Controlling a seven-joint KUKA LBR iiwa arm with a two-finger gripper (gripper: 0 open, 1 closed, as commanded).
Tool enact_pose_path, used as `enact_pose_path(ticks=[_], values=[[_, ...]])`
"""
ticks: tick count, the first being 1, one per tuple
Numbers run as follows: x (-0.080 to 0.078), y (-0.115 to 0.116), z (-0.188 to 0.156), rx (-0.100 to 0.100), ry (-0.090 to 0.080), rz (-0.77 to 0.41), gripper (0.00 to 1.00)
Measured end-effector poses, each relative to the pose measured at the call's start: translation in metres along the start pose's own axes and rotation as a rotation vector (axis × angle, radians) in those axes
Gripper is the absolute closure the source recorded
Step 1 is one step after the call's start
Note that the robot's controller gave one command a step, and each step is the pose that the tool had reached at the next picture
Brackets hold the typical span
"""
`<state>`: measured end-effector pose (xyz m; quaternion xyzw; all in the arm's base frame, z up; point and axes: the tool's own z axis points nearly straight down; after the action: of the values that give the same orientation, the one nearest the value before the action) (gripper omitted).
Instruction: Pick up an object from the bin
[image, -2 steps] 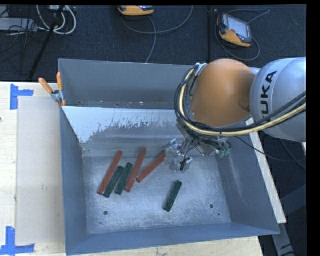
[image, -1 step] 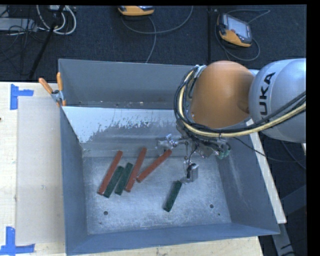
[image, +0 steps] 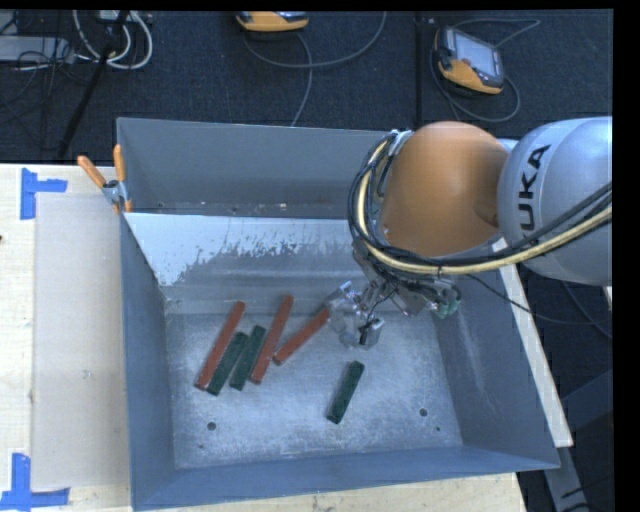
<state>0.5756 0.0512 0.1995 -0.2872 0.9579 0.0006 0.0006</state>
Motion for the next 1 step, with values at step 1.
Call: enact_pose_path(ticks=[1], values=[[0.0,-0.0001,0.0,0.0,0.0,0.001,0.0]])
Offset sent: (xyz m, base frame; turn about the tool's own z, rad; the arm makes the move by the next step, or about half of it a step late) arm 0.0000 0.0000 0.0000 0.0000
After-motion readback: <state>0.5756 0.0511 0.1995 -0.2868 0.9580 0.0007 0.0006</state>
